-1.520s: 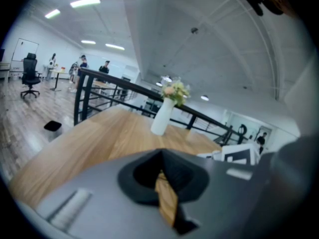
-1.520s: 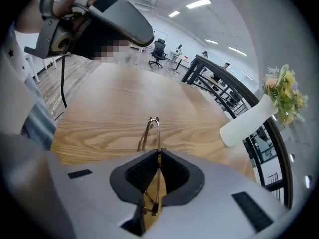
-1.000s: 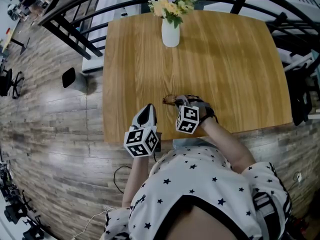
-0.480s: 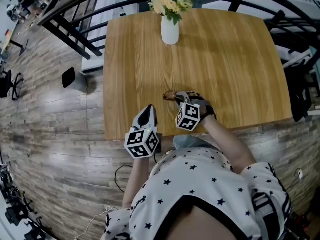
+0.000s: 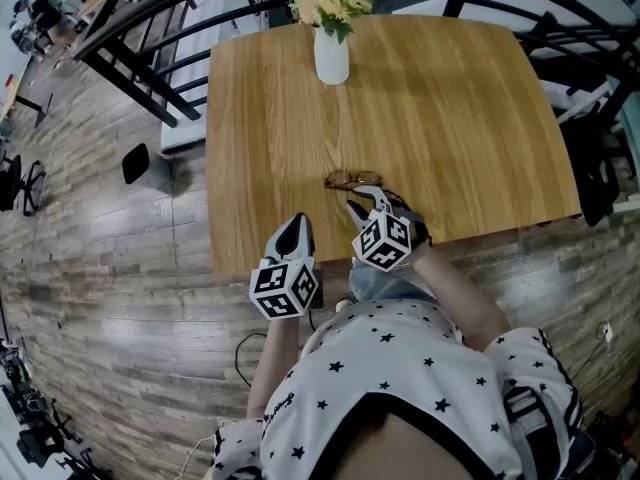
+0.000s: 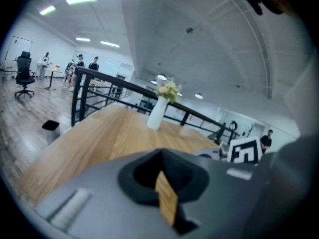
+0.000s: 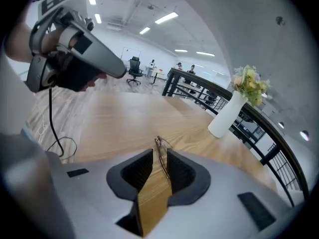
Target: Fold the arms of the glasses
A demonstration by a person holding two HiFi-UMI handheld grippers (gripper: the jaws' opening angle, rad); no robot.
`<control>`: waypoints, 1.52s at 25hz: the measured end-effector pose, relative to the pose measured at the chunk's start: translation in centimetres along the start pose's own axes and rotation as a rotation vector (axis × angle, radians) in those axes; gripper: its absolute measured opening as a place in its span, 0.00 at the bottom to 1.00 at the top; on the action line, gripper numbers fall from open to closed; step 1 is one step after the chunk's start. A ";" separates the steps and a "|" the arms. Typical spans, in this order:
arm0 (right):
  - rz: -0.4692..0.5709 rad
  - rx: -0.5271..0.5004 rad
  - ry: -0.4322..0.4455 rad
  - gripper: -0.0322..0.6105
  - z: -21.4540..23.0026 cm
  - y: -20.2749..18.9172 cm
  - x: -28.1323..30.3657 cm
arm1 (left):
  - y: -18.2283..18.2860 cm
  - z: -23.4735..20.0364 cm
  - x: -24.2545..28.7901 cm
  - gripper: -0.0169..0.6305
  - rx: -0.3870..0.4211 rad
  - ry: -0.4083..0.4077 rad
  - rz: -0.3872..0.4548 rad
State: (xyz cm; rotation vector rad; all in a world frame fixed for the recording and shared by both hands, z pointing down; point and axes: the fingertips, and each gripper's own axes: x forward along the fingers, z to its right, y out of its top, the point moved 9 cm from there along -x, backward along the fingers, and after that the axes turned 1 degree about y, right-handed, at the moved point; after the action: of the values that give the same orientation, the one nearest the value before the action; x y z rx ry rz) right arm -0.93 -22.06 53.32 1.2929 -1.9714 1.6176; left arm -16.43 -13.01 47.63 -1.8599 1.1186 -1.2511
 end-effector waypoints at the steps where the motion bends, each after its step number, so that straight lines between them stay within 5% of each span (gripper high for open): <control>1: 0.020 0.033 -0.013 0.16 -0.3 0.1 -0.6 | -0.1 0.1 -0.4 0.04 0.002 -0.003 0.002; 15: 0.188 0.326 -0.058 0.10 -4.8 1.6 -8.4 | -2.7 1.4 -6.0 0.04 0.012 -0.047 0.017; 38: 0.359 0.485 -0.094 0.08 -11.7 0.1 -16.5 | -7.7 3.7 -12.8 0.04 0.020 -0.082 0.014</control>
State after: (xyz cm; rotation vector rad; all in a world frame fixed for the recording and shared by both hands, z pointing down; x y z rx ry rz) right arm 4.59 -4.19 45.65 1.2325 -2.0296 2.3612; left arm -13.06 1.96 47.61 -1.8674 1.0699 -1.1634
